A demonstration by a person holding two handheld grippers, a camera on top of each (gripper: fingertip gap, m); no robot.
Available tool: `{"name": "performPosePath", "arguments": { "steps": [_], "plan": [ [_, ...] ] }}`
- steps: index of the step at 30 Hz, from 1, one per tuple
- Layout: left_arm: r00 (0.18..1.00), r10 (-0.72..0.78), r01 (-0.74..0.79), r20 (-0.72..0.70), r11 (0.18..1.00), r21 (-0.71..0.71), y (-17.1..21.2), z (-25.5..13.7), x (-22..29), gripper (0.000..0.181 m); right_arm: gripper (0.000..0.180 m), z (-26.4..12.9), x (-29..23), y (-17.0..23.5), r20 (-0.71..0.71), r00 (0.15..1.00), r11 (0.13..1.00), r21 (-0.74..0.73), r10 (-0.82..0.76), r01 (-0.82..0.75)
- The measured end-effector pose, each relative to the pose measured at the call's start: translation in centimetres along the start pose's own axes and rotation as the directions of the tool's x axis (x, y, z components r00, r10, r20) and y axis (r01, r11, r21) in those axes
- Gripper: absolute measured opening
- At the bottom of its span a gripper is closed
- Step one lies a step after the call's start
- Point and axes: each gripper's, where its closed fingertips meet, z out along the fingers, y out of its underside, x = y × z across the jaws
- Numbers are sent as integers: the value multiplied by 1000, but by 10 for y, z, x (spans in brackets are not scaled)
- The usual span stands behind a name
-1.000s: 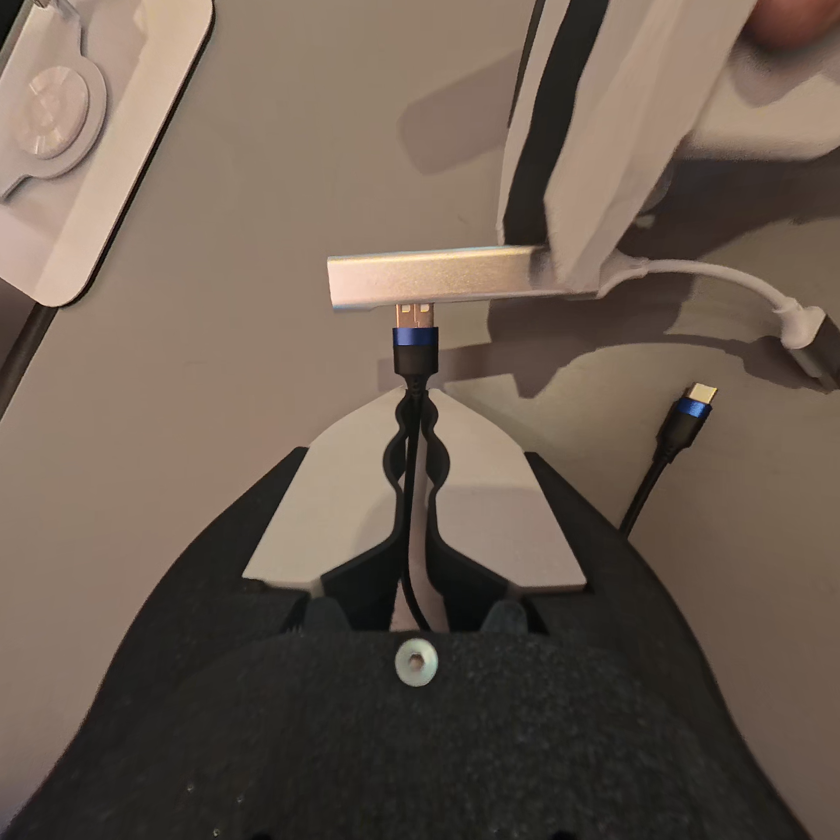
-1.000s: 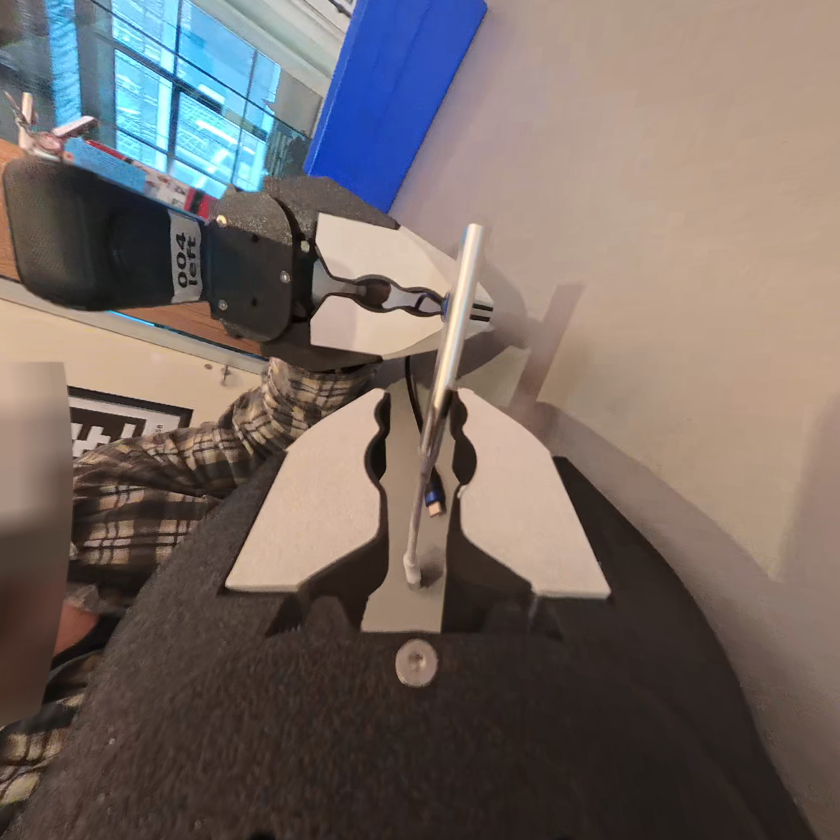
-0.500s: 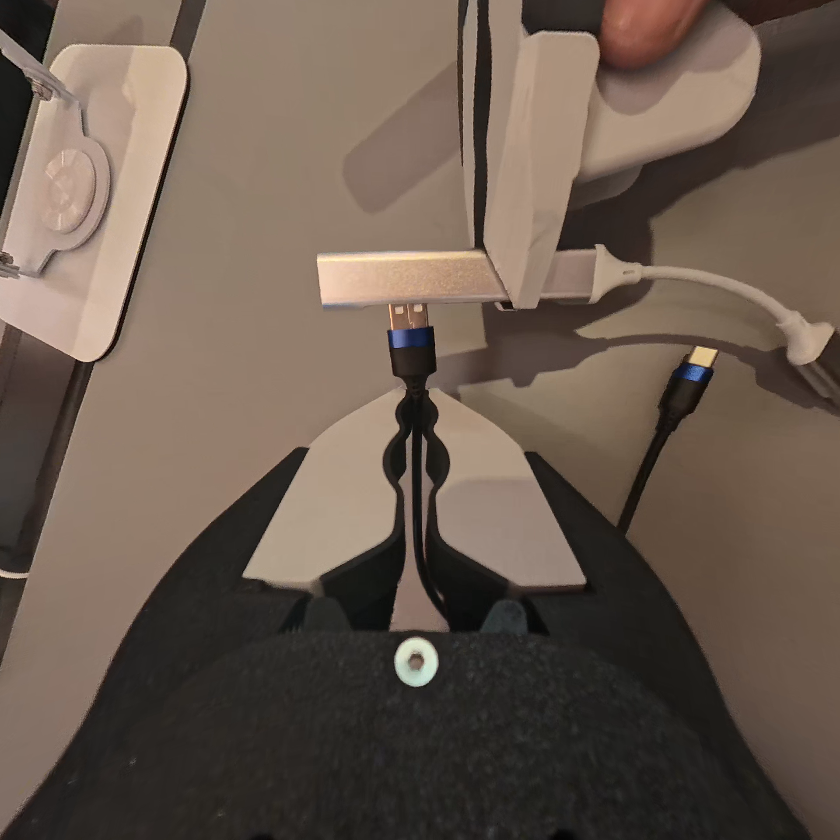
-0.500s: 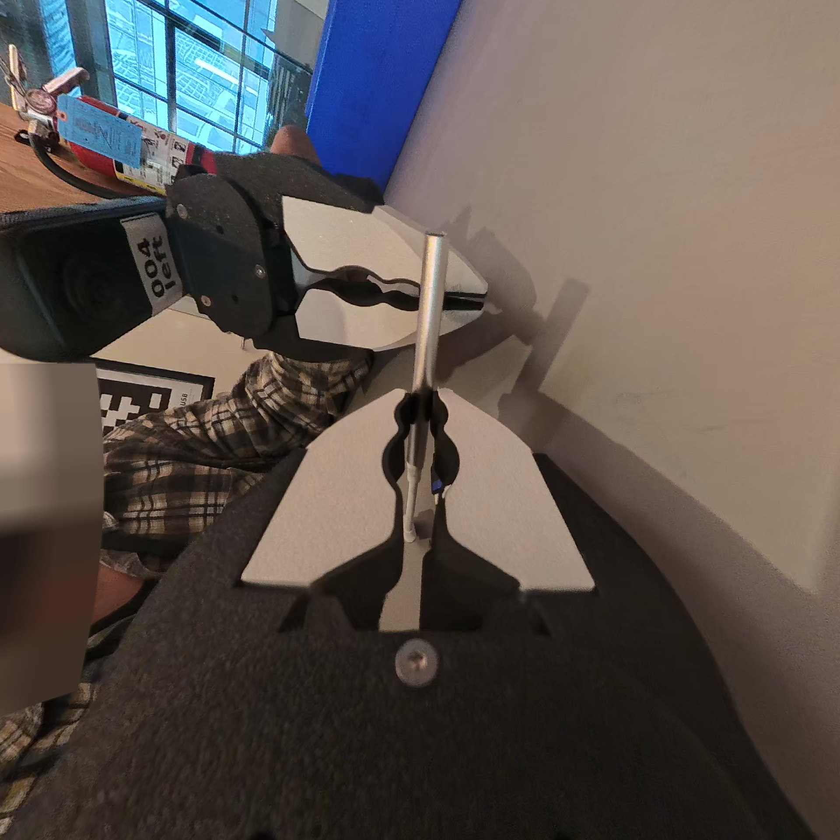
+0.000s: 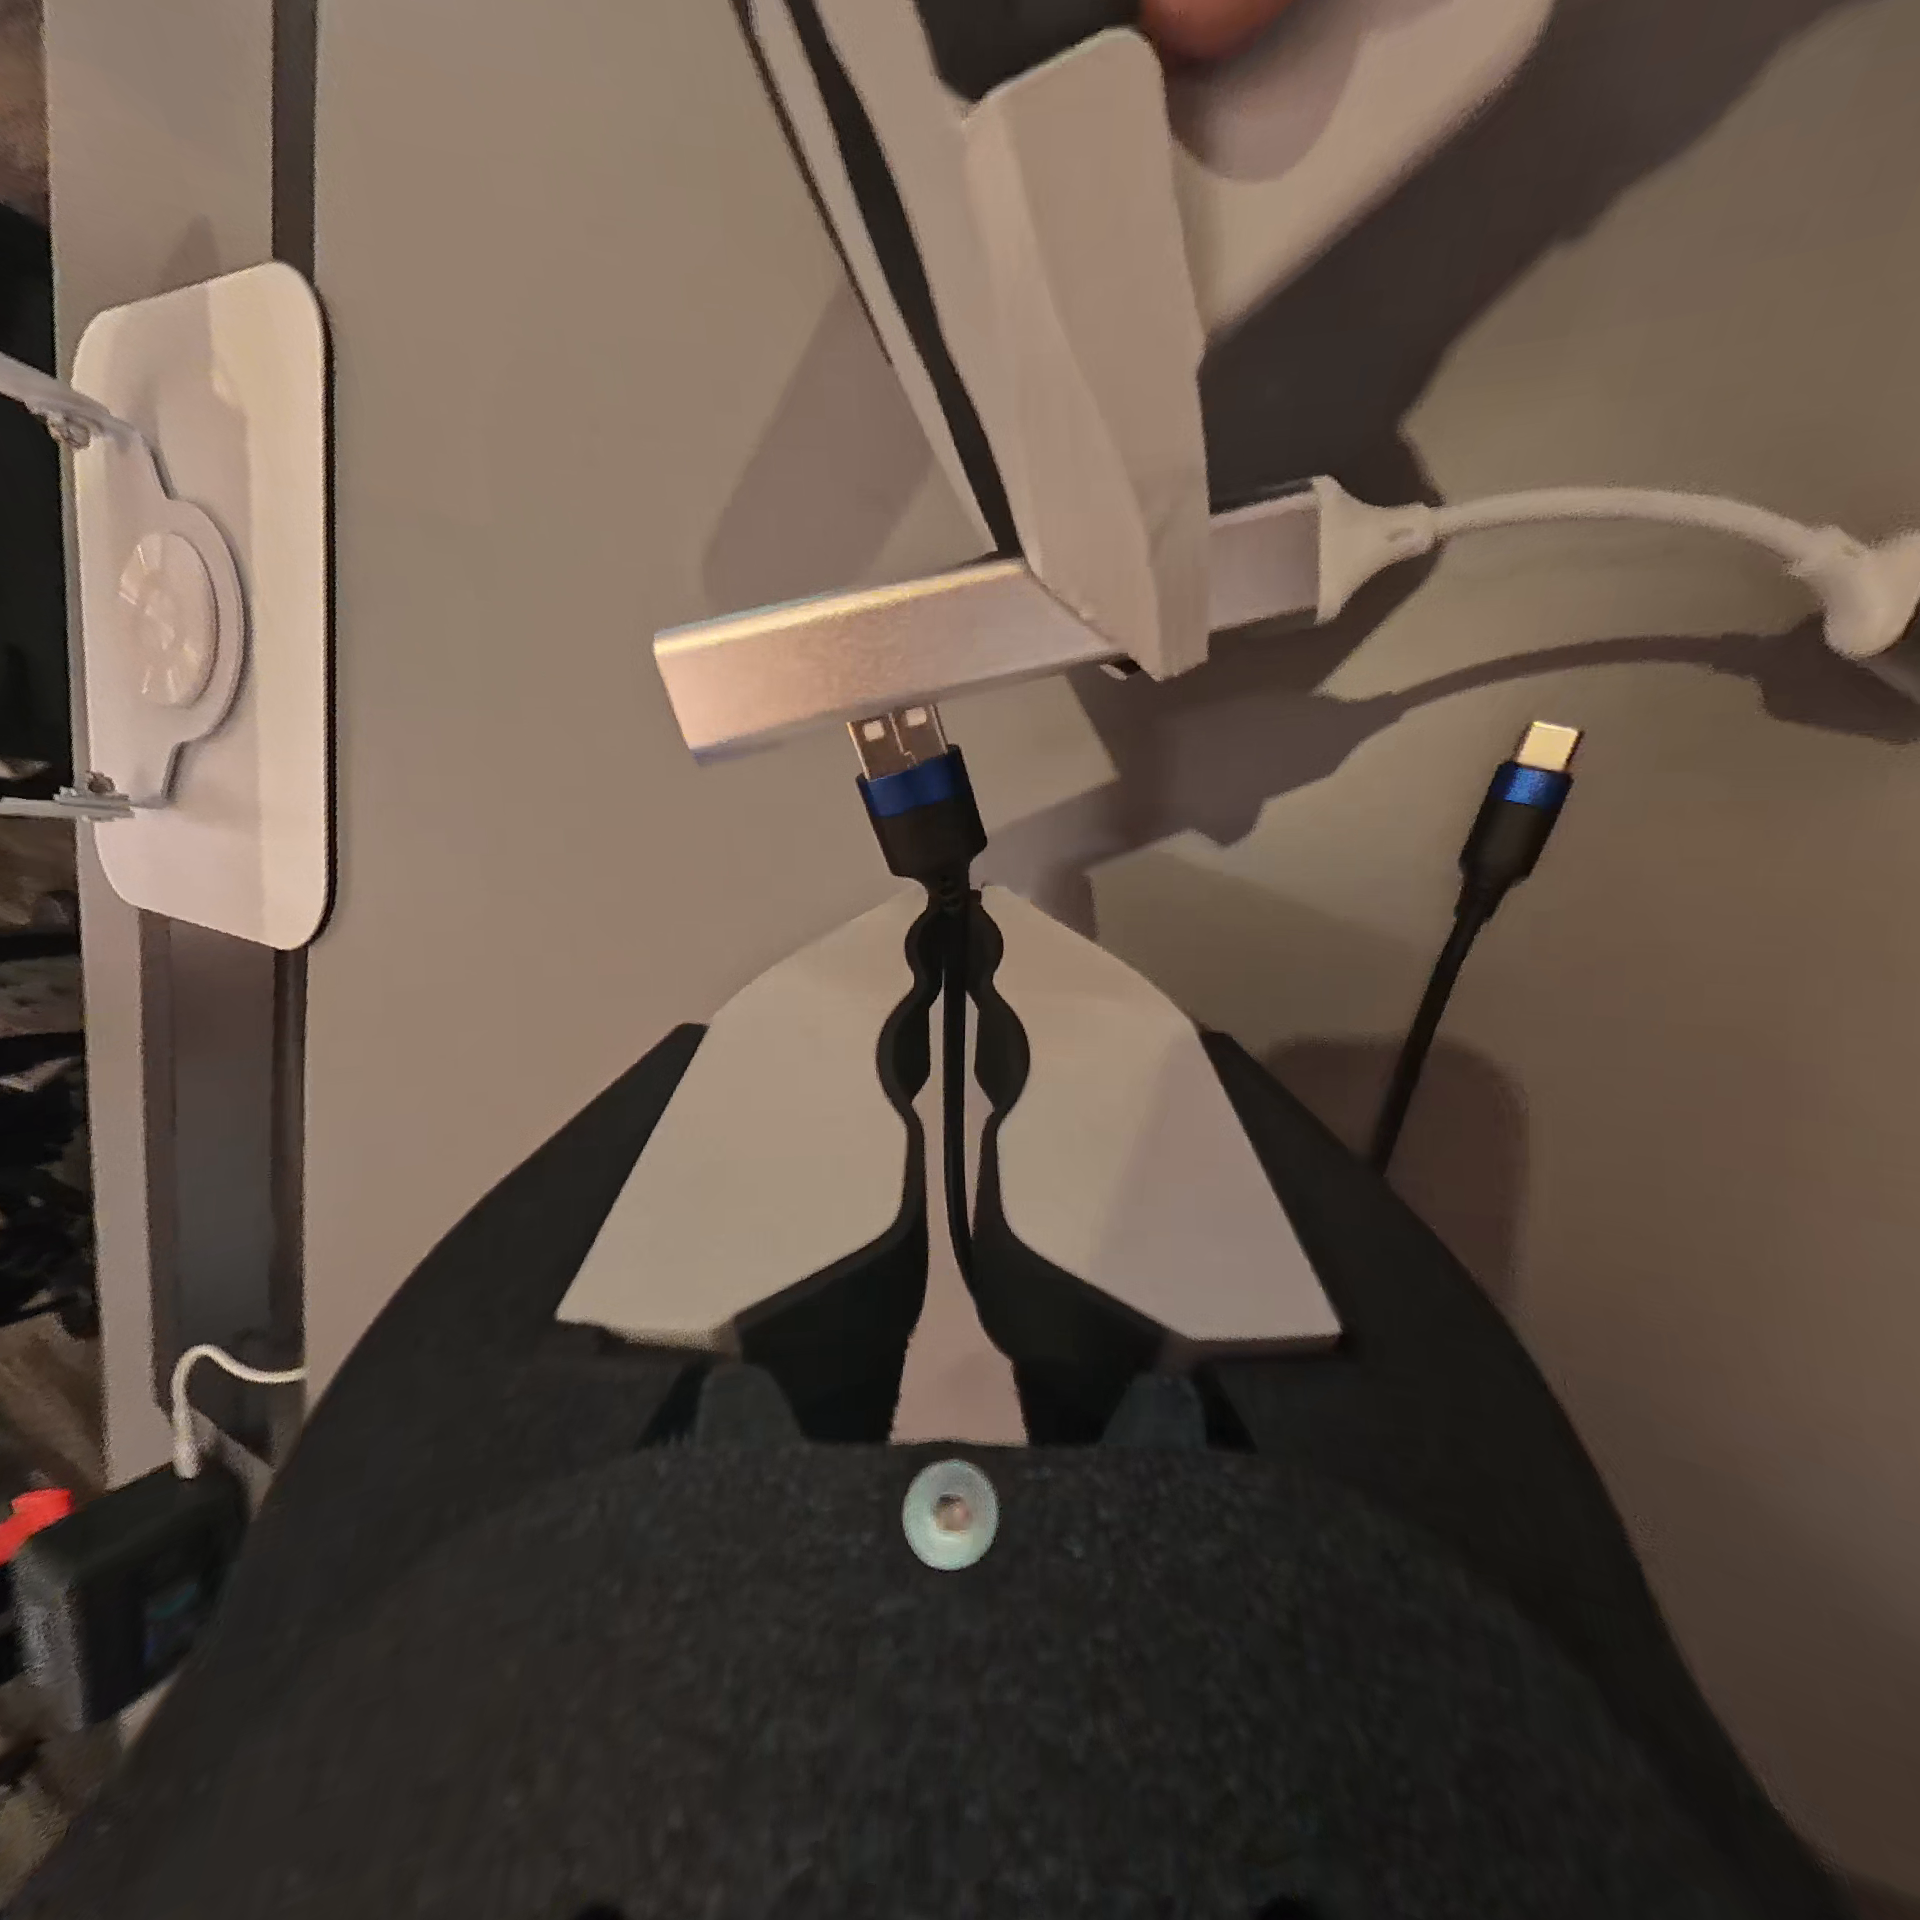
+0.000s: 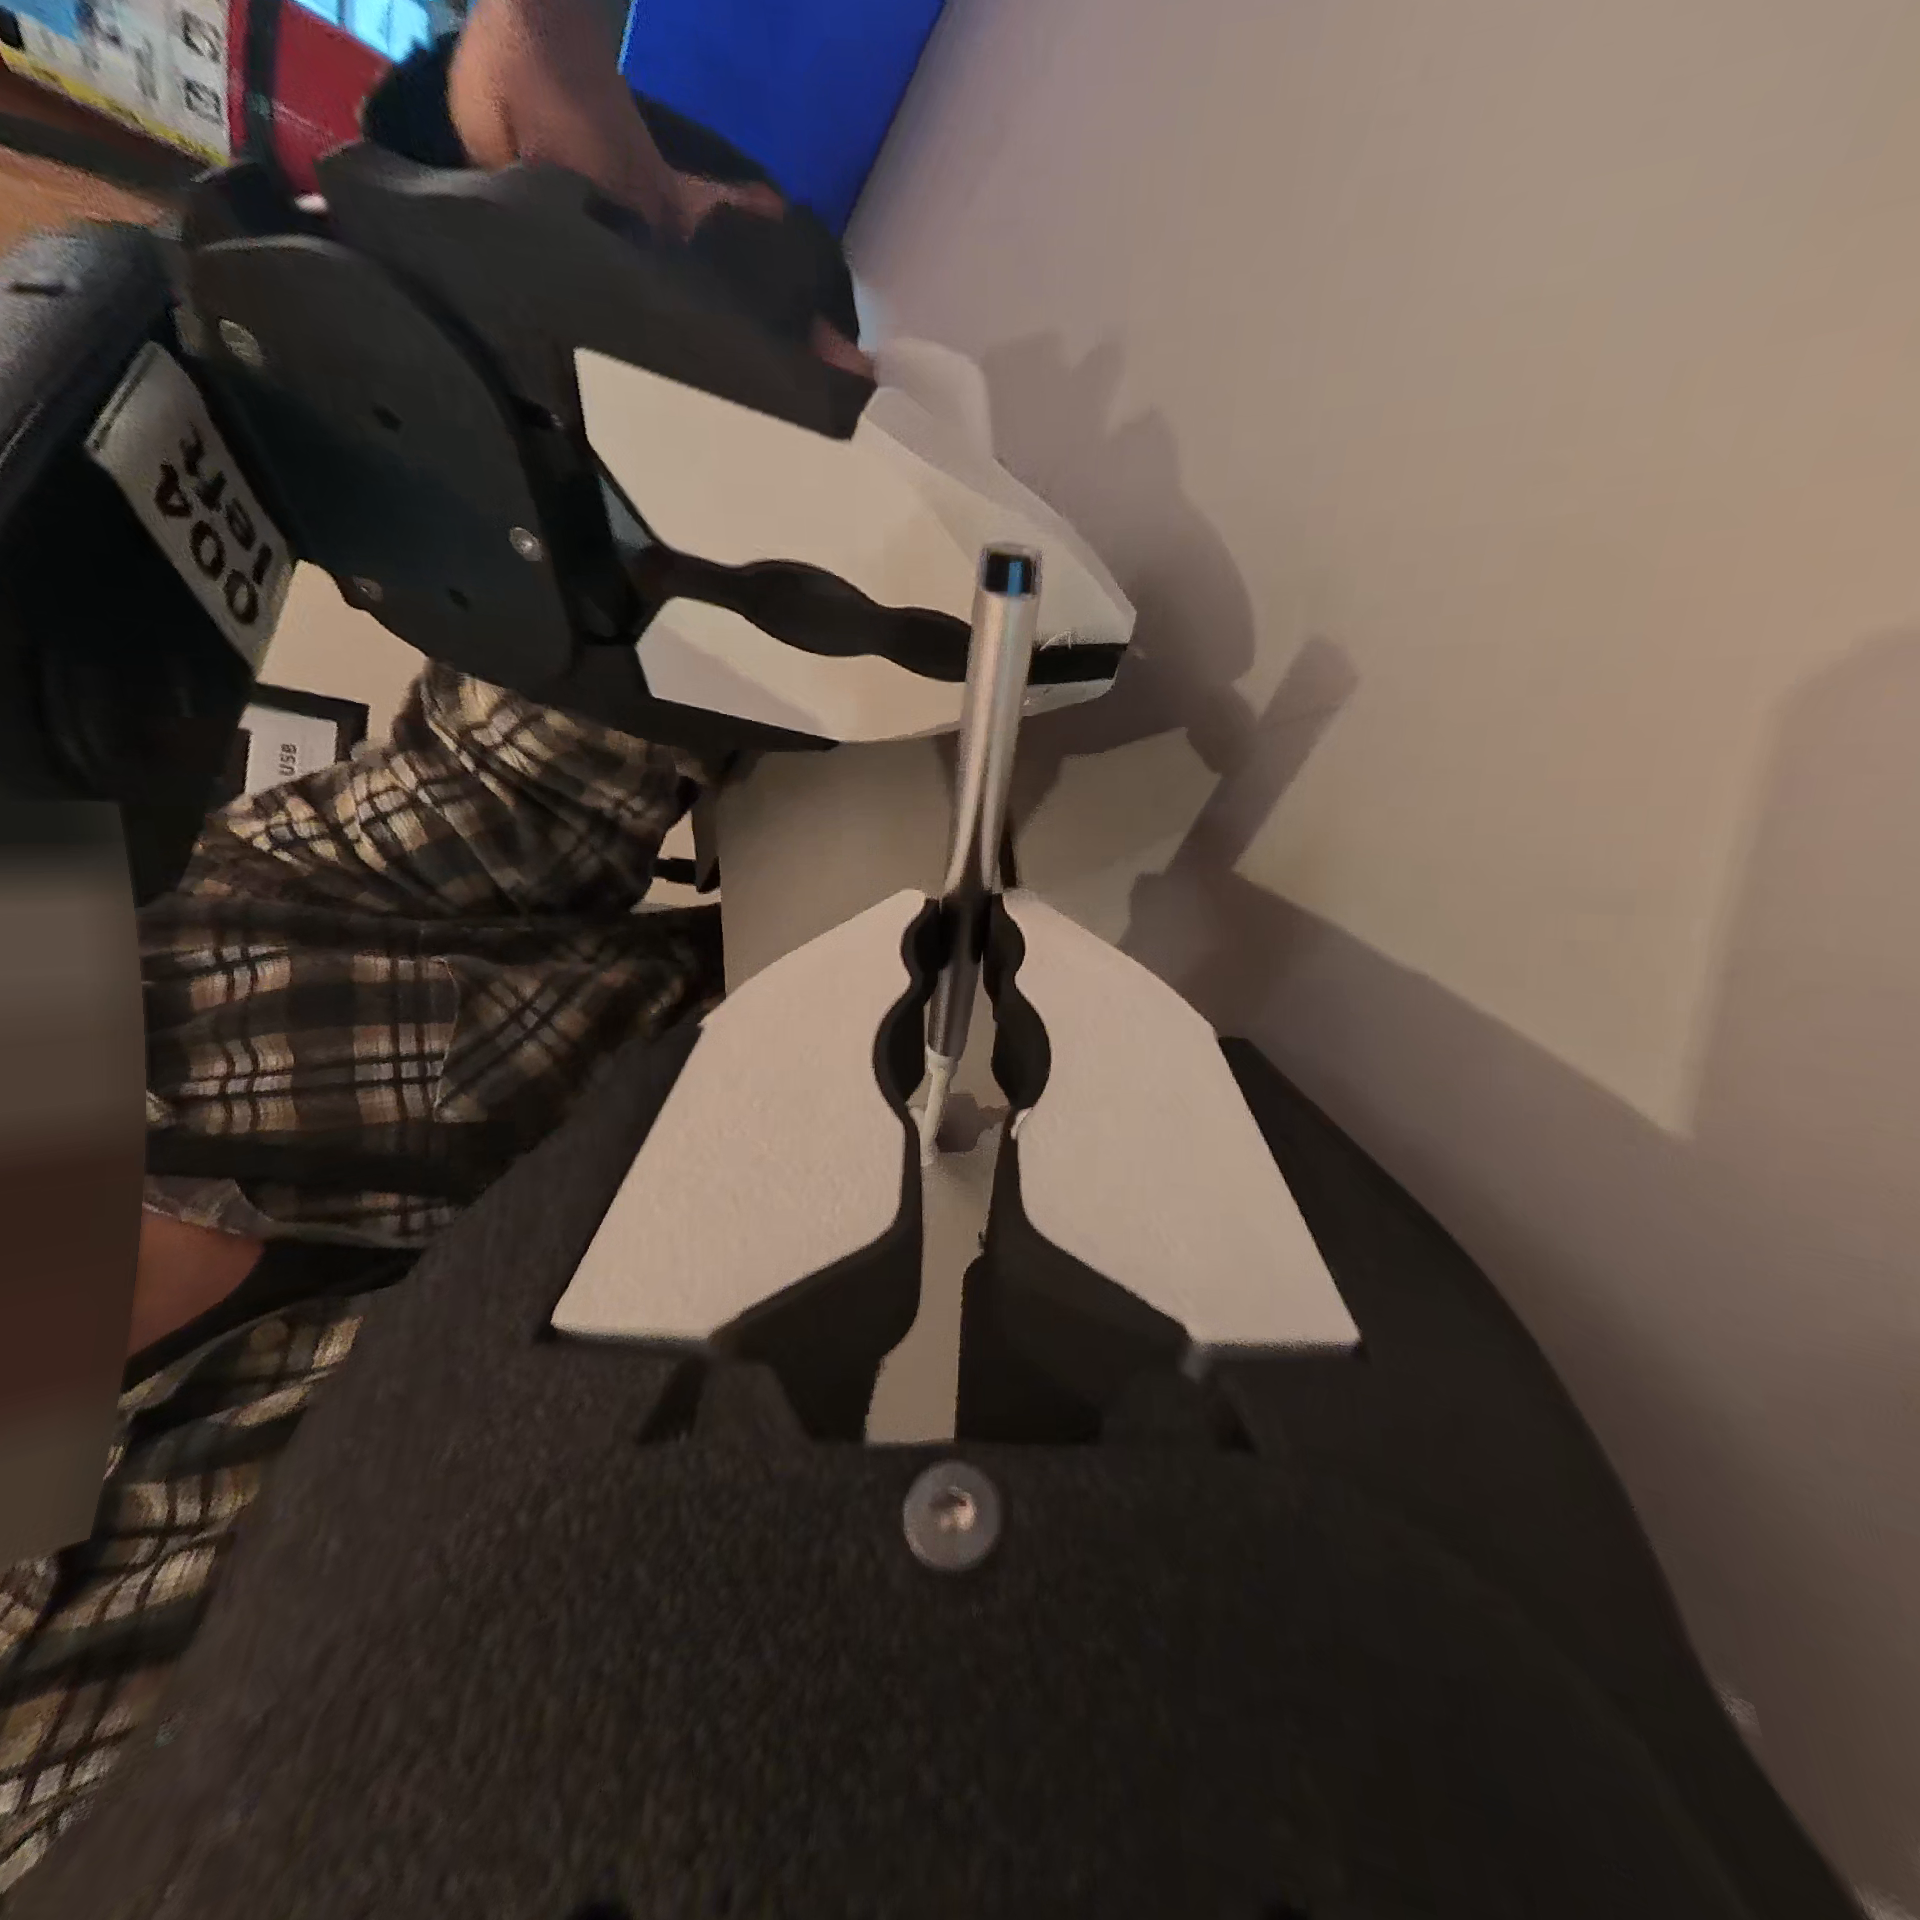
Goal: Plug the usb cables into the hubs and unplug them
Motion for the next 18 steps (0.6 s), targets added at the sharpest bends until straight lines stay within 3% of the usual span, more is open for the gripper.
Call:
{"name": "performPosePath", "arguments": {
  "steps": [6,12,18],
  "plan": [
    [988,151,-153,-43,987,-47,3,-13,1,3,7,6,-8,2,30,1000,999,-42,1,1],
    [997,74,-75,-34,997,-10,-1,-19,-8,3,7,13,-15,-2,28,1000,997,-79,-7,9],
    [997,-51,52,-53,998,29,6,-9,0,3,9,14,-13,-6,79,997,1000,-18,13,-12]
  ]
}}
